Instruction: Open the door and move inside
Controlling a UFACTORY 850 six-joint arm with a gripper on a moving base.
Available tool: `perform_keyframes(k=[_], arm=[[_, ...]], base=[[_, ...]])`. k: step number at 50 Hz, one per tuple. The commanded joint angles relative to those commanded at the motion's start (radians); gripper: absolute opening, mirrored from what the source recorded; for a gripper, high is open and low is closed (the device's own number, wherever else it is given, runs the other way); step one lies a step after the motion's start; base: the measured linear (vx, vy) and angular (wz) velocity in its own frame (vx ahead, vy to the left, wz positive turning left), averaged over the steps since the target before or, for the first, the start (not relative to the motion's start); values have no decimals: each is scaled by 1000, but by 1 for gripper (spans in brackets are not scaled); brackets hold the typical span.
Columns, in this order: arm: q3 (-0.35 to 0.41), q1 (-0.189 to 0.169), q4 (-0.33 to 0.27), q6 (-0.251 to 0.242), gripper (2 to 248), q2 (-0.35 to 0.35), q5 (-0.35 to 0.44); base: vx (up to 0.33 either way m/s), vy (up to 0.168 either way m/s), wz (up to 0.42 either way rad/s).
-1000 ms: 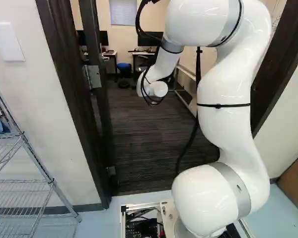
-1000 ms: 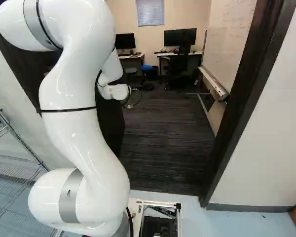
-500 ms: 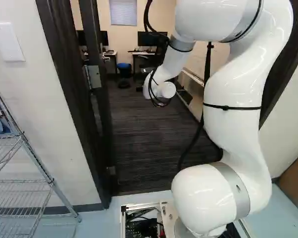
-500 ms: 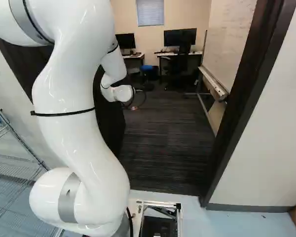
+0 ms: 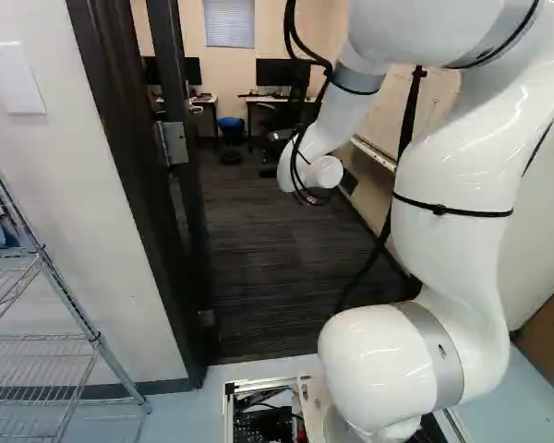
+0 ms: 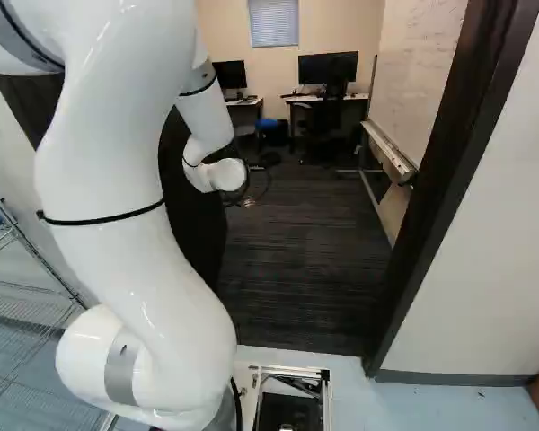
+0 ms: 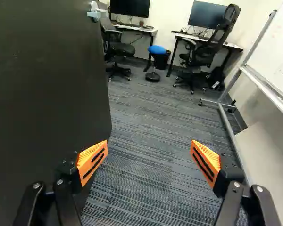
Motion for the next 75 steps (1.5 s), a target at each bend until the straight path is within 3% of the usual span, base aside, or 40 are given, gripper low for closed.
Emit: perform_keyframes(k=[18,47,75], arm=[[89,-33,-5,0,247,78,0],[132,-31,17,0,247,114,11],[264,-24,84,0,247,223,44]], base=[[0,0,0],[0,0,0],[0,0,0]])
